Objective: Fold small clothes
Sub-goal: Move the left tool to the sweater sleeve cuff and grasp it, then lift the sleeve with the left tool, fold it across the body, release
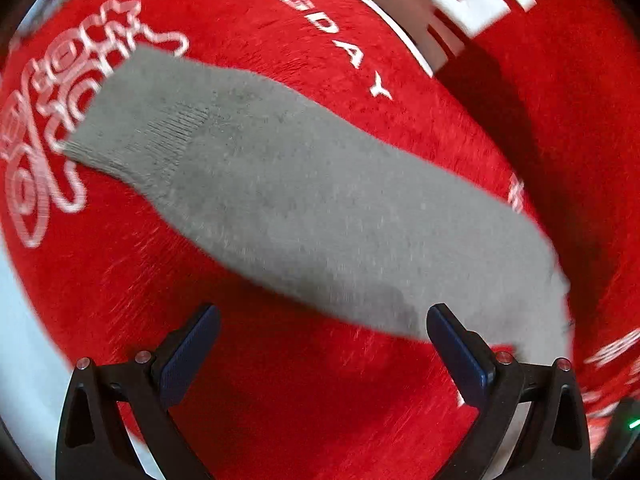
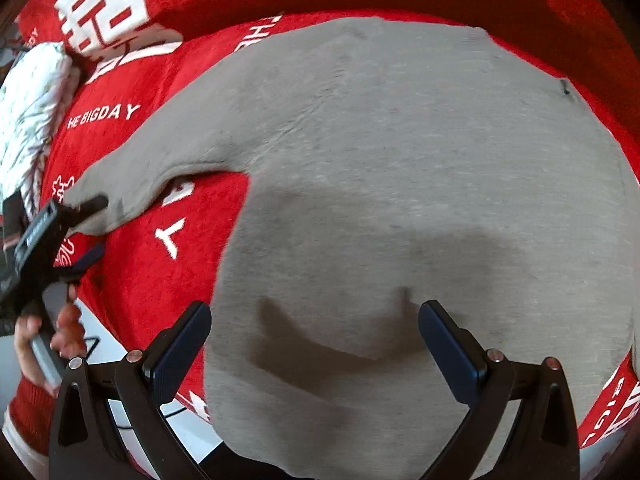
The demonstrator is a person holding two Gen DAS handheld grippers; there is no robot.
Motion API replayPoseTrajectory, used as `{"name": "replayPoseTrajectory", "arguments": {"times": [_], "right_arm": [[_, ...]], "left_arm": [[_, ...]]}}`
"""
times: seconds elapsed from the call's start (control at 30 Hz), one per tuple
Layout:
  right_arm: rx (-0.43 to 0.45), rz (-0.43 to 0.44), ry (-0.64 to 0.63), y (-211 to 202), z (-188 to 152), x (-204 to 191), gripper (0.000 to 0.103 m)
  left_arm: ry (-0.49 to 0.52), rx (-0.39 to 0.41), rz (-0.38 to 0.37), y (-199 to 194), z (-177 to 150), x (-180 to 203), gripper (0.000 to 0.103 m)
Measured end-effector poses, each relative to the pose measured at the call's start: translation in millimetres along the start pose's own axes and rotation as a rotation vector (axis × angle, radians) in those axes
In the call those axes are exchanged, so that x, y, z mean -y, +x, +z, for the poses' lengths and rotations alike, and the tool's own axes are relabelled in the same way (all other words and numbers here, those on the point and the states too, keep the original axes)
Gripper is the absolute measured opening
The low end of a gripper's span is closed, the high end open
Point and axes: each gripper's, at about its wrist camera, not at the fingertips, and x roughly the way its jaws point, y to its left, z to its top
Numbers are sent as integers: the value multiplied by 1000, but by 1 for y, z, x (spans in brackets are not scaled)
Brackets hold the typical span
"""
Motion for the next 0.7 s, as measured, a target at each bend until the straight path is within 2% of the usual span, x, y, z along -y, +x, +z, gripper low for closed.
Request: {"name": "replayPoseTrajectory", "arguments": {"times": [0.03,0.13,0.27,0.3,0.37,0.4,0.43,0.5,0.57,0.7], "right_arm": [[-1,-3,-5,4,2,-5,103],[-5,-8,-16,5,0,-12,103],[-3,-14,-23,1,-2,-16,103],[-2,-16,-22,2,-2,-16,103],[1,-17,-19,0,-3,-15,103],[2,-16,-16,0,-3,-15,103],[3,-13,-9,-1,-4,-13,103],[9,-10,0,-3,-5,-12,103],[16,-6,12,-5,-7,-8,103],[31,2,45,-10,-11,0,103]], "left_arm": [[-22,-5,-42,4,4,-4,103],[-27,10,-99,11,14,-6,103],[-65,28,-142,13,23,-9,103],[-72,37,-142,12,25,-9,100],[-83,54,-132,9,27,-14,84],[-84,57,-127,8,28,-15,63],[-79,55,-131,10,29,-15,37],[-55,63,-158,10,30,-16,13],[-20,87,-236,4,29,-15,10],[74,126,-300,-13,32,4,7]]}}
